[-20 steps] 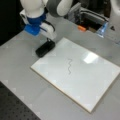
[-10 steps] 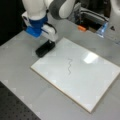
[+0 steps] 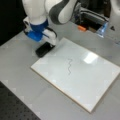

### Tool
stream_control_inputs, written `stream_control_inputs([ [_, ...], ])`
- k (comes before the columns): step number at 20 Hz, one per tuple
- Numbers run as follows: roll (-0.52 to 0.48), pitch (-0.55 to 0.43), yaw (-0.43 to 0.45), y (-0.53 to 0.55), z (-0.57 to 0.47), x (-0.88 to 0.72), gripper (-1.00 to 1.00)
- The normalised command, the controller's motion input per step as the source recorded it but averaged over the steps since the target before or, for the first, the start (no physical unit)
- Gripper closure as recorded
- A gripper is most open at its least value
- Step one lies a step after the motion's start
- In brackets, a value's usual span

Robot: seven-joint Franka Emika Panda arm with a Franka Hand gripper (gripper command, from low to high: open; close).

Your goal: Erasing curve lines

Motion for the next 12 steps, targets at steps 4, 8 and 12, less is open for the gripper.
stream_control_inputs([
  [4,0.114,-0.138,0.021,-0.03,-0.11,-0.09,-1.00],
  [8,0.075,-0.171,-0.015,-0.03,-0.16,-0.12,-1.00],
  [12,0.008,-0.192,-0.024,-0.04,-0.17,-0.16,-1.00],
])
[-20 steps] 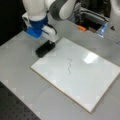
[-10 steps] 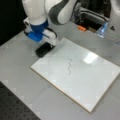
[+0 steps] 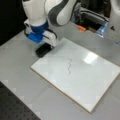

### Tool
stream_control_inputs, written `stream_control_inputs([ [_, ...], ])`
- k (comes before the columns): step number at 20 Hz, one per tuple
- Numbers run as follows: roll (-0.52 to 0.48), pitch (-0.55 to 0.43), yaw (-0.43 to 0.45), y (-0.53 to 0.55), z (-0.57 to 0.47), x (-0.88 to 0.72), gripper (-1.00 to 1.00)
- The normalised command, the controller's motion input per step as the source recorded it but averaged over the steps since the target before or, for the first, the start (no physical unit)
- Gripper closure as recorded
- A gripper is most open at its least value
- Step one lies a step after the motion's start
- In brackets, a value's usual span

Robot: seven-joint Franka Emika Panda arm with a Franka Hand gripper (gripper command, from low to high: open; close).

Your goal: Erasing curve lines

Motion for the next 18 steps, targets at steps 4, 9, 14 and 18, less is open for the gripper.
stream_control_inputs([
  [4,-0.029,-0.186,-0.023,-0.06,-0.14,-0.17,-1.00],
  [9,-0.019,-0.168,-0.015,-0.03,-0.13,-0.17,-1.00],
  [14,-0.007,-0.166,-0.018,0.02,-0.15,-0.16,-1.00],
  [18,0.005,-0.164,-0.012,0.02,-0.14,-0.11,-1.00],
])
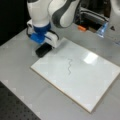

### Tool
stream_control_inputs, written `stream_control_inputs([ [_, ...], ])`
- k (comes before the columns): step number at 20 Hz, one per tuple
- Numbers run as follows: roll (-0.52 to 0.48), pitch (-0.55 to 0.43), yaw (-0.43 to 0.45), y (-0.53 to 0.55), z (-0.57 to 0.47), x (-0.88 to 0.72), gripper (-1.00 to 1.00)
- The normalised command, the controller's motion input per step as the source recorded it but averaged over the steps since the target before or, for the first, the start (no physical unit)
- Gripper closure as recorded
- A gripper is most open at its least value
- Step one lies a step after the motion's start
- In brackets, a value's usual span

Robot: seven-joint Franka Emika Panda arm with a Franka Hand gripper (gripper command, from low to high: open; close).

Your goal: Erasing curve lines

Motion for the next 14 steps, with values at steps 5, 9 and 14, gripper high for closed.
stream_control_inputs([
  [5,0.031,-0.150,0.006,0.00,-0.12,-0.05,-1.00],
  [9,0.054,-0.131,0.016,-0.03,-0.10,-0.02,-1.00],
  [14,0.082,-0.142,0.024,-0.02,-0.13,0.02,-1.00],
])
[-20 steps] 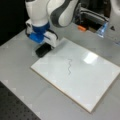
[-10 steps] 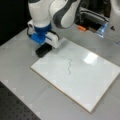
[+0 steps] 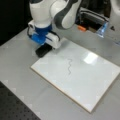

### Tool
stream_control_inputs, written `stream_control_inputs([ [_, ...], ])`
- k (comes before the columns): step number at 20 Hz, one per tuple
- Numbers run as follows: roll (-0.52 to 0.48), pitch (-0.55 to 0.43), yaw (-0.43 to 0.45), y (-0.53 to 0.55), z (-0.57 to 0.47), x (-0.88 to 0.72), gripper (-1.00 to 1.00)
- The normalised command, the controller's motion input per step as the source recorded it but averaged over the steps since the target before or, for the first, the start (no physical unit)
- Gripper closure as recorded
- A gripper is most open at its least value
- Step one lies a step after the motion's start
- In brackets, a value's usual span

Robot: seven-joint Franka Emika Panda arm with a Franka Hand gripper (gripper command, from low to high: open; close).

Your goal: Erasing curve lines

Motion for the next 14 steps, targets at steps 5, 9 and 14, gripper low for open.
stream_control_inputs([
  [5,0.099,-0.129,0.022,-0.02,-0.12,0.03,-1.00],
  [9,0.089,-0.115,0.017,-0.06,-0.08,0.03,-1.00],
  [14,0.056,-0.084,0.011,-0.11,-0.01,0.03,1.00],
])
